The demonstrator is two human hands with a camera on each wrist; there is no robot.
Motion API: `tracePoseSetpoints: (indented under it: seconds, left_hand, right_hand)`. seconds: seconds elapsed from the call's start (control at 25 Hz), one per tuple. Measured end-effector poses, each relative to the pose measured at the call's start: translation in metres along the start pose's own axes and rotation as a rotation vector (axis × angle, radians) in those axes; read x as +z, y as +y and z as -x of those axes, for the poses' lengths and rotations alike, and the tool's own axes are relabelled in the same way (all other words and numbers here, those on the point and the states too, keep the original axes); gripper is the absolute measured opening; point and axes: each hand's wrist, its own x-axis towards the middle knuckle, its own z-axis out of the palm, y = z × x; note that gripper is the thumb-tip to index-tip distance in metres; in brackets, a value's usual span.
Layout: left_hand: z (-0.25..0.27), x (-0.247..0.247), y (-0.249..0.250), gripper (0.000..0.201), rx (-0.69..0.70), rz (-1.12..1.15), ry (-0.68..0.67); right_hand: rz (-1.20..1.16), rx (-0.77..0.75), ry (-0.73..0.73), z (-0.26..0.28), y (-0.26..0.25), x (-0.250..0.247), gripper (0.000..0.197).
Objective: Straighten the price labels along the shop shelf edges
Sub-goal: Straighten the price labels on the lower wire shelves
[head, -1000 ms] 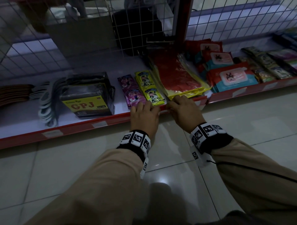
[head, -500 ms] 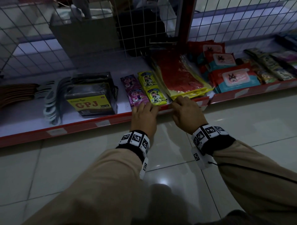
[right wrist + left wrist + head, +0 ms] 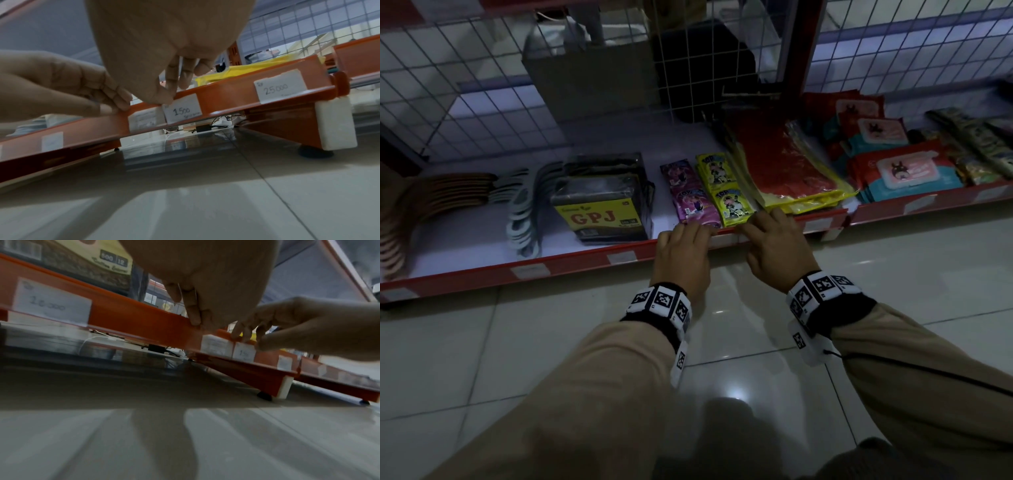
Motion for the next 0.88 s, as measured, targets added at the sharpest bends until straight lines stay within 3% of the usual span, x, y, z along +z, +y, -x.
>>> tracePoseSetpoints:
  seconds: [0.24, 0.44, 0.72, 0.88]
  left_hand:
    - [0.013, 0.001, -0.001, 0.046, -0.012, -0.054, 0.002]
    - [0.011, -0.001, -0.003, 0.044, 0.007, -0.052, 0.009]
    - [0.004, 0.002, 0.006, 0.041, -0.092, -0.079, -0.075]
    - [0.005, 0.003, 0.004, 0.040, -0.062, -0.099, -0.085]
  right_hand:
    - [-0.044, -0.059, 0.086, 0.003, -0.007, 0.011, 0.035]
    - [-0.010, -0.091, 0.055, 0.000, -0.009, 0.013, 0.038]
    - [0.003, -0.021, -0.020, -0.003, -0.017, 0.009, 0.037]
    - [0.009, -0.010, -0.032, -0.006, -0.020, 0.008, 0.025]
